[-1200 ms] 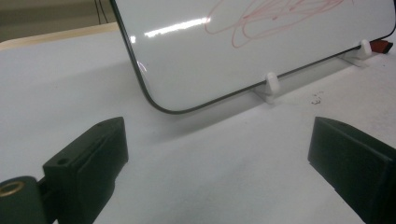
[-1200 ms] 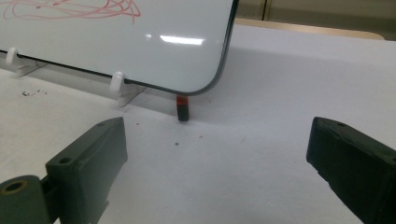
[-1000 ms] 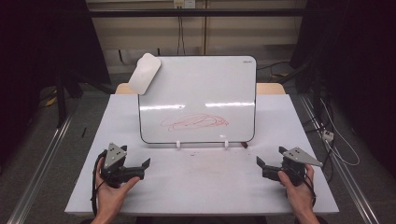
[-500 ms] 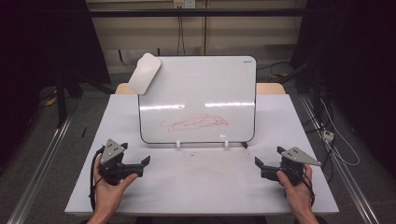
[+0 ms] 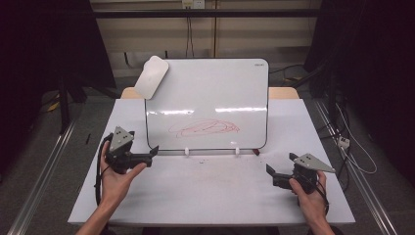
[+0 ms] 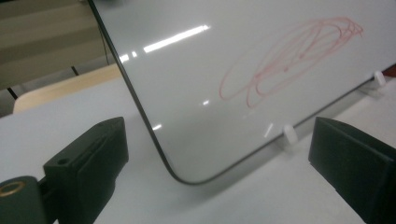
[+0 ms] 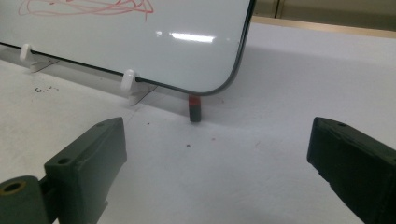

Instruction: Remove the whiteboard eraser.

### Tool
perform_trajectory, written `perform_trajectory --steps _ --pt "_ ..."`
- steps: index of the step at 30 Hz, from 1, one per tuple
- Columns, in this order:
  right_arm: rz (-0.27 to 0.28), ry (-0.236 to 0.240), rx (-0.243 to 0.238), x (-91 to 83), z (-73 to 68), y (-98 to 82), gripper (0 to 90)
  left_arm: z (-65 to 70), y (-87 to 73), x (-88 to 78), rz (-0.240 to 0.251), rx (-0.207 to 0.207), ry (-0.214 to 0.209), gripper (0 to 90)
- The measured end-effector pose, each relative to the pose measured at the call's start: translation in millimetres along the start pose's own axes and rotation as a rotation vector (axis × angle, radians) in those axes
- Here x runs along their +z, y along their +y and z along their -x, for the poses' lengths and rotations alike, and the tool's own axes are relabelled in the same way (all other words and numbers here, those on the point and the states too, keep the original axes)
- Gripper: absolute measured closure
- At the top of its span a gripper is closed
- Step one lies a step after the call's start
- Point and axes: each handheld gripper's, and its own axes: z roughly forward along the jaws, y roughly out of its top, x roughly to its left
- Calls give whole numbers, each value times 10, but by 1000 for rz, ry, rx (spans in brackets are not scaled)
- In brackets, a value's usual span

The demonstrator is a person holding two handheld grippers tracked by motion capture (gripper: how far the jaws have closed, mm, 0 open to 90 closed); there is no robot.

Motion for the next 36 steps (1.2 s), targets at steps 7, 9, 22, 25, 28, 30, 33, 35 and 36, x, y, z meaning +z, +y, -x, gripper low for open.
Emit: perform_trajectory --steps 7,9,22,25,28,30,33,35,36 --pt "-5 4 -1 12 5 -1 47 -97 249 49 26 17 23 41" --pt "-4 6 -2 11 -1 1 47 -126 315 52 28 31 31 42" --pt "-4 9 -2 12 3 -4 46 -269 730 201 8 119 103 47" --pt "-3 9 -2 11 8 -7 46 -321 803 262 23 115 117 51" --pt "-2 11 -2 14 15 -7 46 -352 888 326 40 126 140 51" --pt "-4 10 -1 19 12 -5 47 -358 960 370 44 133 144 51" --pt "-5 10 -5 24 6 -3 46 -355 1040 401 52 144 153 58" --pt "-9 10 -4 23 -1 -1 47 -344 1160 451 64 168 176 59" --pt "-11 10 -3 23 -2 -1 46 -346 1195 471 61 173 180 61"
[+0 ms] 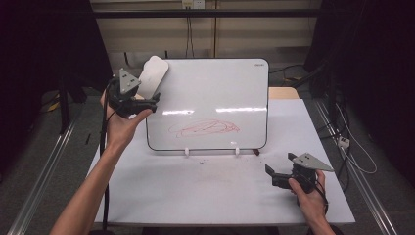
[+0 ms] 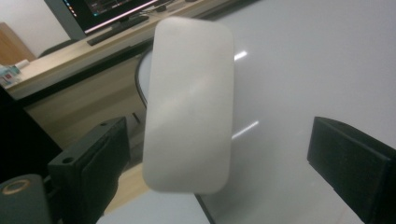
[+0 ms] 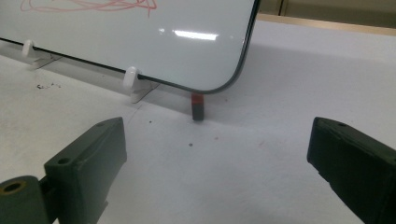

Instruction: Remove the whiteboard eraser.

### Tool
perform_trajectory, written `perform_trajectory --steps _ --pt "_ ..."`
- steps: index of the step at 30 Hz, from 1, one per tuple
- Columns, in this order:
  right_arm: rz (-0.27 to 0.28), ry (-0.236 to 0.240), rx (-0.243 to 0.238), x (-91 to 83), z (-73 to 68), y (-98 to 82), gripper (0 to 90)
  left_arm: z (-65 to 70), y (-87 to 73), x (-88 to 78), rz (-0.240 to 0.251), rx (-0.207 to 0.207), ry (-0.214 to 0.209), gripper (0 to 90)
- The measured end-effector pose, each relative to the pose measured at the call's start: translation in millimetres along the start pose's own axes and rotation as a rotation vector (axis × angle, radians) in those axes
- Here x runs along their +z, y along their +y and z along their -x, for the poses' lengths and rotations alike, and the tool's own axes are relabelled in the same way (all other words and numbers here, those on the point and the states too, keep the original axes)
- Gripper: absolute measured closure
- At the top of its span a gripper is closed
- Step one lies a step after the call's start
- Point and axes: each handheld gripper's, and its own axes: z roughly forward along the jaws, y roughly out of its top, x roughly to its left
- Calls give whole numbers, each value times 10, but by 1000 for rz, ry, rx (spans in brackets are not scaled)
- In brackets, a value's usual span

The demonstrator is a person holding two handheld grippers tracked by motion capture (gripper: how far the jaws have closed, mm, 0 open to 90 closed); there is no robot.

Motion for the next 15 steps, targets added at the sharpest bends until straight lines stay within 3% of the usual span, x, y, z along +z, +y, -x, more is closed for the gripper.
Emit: perform_trajectory --steps 5,15 --pt "3 -1 -3 -5 1 -1 46 -19 96 130 2 16 32 77" --pt "2 -1 -4 -5 -10 4 46 -99 78 353 -42 -10 38 175"
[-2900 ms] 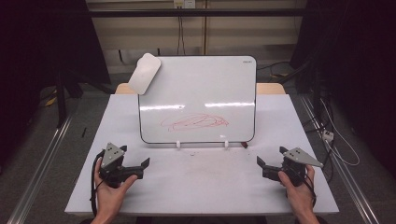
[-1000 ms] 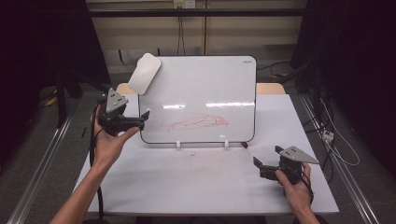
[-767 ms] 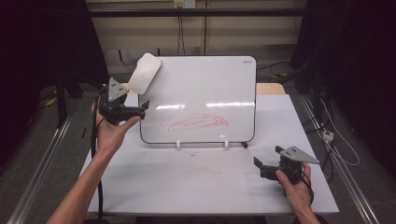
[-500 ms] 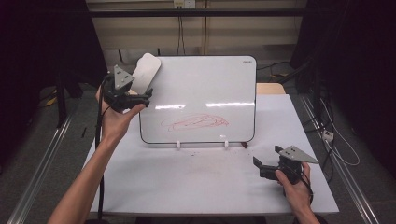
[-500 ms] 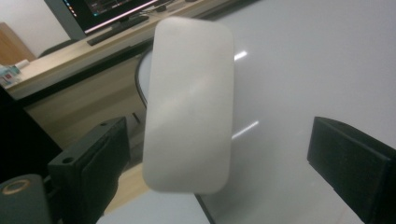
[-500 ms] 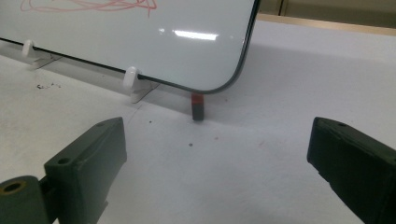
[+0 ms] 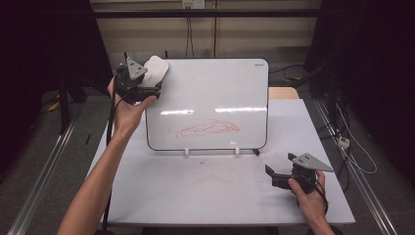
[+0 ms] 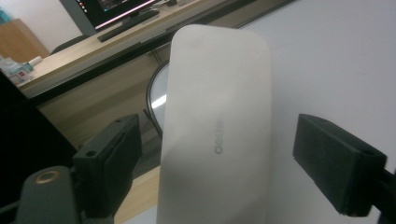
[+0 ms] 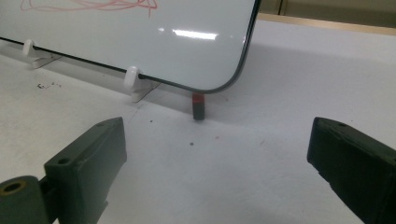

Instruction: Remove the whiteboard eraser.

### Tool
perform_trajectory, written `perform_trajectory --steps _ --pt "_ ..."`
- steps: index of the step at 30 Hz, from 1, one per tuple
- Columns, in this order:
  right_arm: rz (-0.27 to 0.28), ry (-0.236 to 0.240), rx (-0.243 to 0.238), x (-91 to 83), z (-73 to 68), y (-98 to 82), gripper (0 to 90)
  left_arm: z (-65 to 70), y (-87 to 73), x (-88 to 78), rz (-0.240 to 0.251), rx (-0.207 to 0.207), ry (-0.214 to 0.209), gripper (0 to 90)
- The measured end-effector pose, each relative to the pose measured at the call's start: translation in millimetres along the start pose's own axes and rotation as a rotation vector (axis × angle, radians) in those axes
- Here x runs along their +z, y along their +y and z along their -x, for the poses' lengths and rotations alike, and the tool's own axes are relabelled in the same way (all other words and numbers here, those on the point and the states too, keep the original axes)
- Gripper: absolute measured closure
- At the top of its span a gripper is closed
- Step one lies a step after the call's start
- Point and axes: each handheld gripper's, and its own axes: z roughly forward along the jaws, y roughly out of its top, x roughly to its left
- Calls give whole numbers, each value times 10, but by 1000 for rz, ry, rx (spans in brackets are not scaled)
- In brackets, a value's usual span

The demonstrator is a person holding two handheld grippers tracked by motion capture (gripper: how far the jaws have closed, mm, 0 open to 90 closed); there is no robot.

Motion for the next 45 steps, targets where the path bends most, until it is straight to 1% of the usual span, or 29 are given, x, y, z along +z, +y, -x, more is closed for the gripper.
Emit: perform_trajectory --steps 1,2,4,5,7,9,11,13,14,17,18,21,22,25,26,30,37,39,40,41,45 --pt "1 0 -4 3 1 0 46 0 0 0 0 0 0 182" --pt "-3 3 -1 4 -2 -1 46 -7 6 29 -3 -16 -9 187" --pt "-5 1 -1 7 -2 -1 47 -9 11 38 -3 -16 -5 237" --pt "-11 -4 -1 11 -1 -3 47 -10 21 73 -9 -15 -8 242" --pt "-9 -3 1 9 1 -4 47 -3 33 99 -8 -7 -5 246" --pt "-9 -3 2 7 1 -4 46 7 47 130 -15 8 -7 274" --pt "-10 -4 1 7 1 -5 46 12 51 146 -18 13 -9 274" --pt "-10 -3 4 7 5 -7 46 27 53 182 -28 25 6 292" --pt "-10 -3 4 6 5 -8 46 28 48 190 -26 22 8 294" --pt "-9 -5 4 3 10 -8 46 35 44 198 -30 31 14 293" --pt "-9 -6 5 4 9 -7 46 41 41 207 -37 39 17 291" --pt "-10 0 1 13 2 -4 46 40 33 224 -47 33 10 268" --pt "-11 2 -1 15 -2 -4 46 49 19 244 -55 38 20 268" --pt "-12 1 -2 16 -5 -2 46 49 16 258 -67 46 30 297" --pt "-10 0 -1 15 -4 -1 46 49 21 257 -67 55 30 301" --pt "-12 -4 -2 24 1 -3 46 38 7 249 -49 63 19 307" --pt "-12 -1 0 19 1 -3 46 17 9 240 -49 58 4 310" --pt "-12 0 -2 19 0 -3 46 1 11 226 -46 44 -5 310" --pt "-12 1 -2 20 0 -4 46 1 11 226 -46 44 -5 310" --pt "-12 1 -1 20 0 -4 46 -5 10 226 -38 34 -11 311" --pt "-11 -2 2 23 2 -3 46 -28 7 214 -39 43 -21 311"
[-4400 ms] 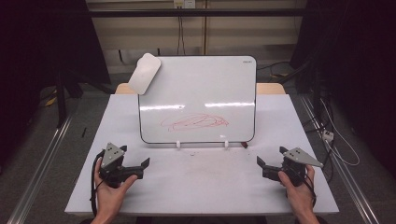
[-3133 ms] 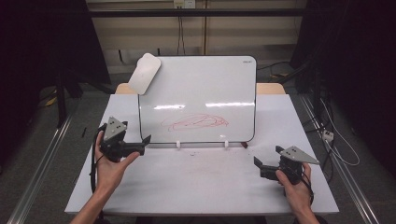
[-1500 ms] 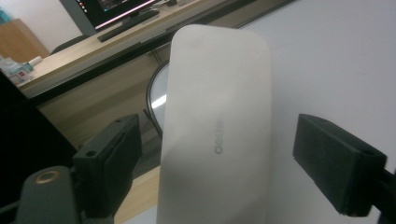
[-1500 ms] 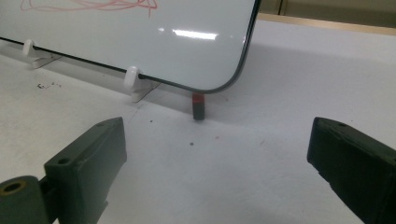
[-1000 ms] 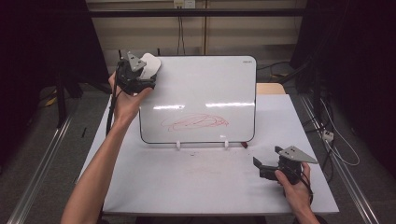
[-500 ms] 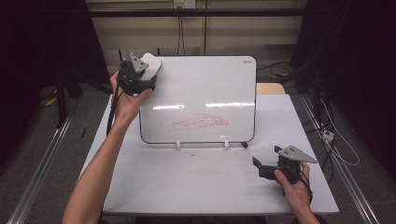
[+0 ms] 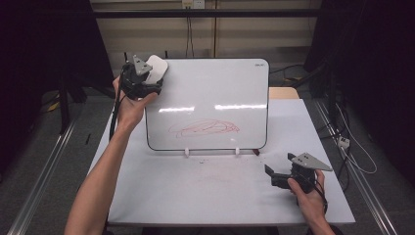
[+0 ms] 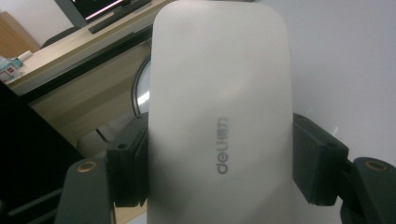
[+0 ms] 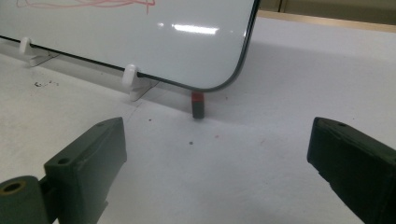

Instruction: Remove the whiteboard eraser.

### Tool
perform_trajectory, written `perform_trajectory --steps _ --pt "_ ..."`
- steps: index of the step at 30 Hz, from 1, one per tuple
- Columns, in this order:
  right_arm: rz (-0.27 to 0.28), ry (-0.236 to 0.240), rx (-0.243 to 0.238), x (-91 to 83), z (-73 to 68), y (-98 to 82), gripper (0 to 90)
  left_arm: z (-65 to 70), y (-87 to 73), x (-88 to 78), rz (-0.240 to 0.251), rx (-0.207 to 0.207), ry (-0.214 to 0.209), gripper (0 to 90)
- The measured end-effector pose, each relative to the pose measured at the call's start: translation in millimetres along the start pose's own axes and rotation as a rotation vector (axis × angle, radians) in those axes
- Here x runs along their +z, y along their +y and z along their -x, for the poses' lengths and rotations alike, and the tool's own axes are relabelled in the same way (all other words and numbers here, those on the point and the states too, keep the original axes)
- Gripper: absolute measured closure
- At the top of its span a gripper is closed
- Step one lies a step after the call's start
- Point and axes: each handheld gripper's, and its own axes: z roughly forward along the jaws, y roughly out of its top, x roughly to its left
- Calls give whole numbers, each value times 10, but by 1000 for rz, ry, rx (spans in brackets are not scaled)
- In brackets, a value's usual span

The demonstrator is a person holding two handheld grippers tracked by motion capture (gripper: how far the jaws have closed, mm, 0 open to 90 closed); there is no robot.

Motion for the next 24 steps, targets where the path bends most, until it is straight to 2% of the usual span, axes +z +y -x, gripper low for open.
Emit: perform_trajectory --steps 3,7,10,15,17,21,22,24 --pt "2 -1 -1 1 -4 4 46 -16 -2 -15 5 -6 -12 311" --pt "1 0 -4 3 -12 7 46 -45 -11 -34 15 -36 -35 312" --pt "-1 0 -5 2 -11 6 46 -52 -2 -67 40 -49 -56 312" --pt "1 2 -2 8 -12 7 46 10 80 -213 76 -23 -42 312" --pt "-1 2 -2 5 -15 8 46 10 80 -228 71 -17 -38 312" --pt "1 0 -2 6 -21 12 46 -4 47 -259 69 -28 -31 311" --pt "0 1 1 10 -21 14 46 -16 21 -263 73 -51 -37 311" --pt "5 0 6 18 -24 23 46 -25 -2 -271 72 -56 -30 311"
